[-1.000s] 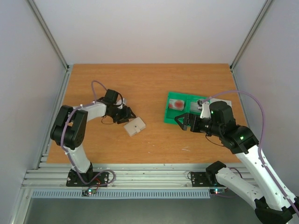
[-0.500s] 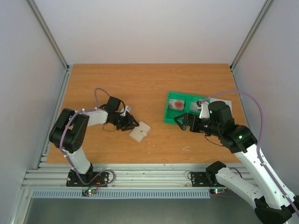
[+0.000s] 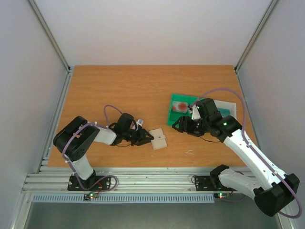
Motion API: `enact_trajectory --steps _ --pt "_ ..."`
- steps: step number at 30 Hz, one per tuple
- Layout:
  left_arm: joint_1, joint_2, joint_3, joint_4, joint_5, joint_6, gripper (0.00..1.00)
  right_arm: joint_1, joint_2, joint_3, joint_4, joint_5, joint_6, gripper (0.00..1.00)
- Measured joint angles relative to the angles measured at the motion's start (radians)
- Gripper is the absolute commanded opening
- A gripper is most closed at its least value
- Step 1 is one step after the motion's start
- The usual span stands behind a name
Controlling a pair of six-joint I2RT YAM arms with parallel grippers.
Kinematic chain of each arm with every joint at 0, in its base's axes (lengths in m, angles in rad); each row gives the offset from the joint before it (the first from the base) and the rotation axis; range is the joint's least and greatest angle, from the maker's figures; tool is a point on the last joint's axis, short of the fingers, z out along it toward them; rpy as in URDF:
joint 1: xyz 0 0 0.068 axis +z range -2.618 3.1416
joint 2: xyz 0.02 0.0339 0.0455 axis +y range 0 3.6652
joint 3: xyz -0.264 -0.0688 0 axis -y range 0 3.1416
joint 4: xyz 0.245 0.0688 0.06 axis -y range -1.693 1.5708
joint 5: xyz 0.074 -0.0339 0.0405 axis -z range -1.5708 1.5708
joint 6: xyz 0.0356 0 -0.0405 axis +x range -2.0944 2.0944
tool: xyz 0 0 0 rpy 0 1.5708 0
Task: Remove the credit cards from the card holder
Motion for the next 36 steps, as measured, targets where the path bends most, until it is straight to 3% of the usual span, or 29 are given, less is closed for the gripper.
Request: enact_trajectory --steps 5,13,28,36 --pt "-0.002 0.005 -0.024 0.119 -0.018 -0.098 0.31 0.029 0.074 -0.015 0.016 0.014 0.011 0.44" --pt "0.047 -0.033 -0.056 0.141 -0.055 -0.125 0.37 0.177 0.279 -0.011 0.047 0.129 0.015 0.42" --pt "0.087 -0.549 -0.032 -0.430 -0.329 0.131 0.44 0.284 0.645 0.114 0.121 0.240 0.035 0.38" --pt "0.087 -0.691 -0.034 -0.562 -0.402 0.182 0.45 0.291 0.747 0.161 0.130 0.250 0.039 0.35"
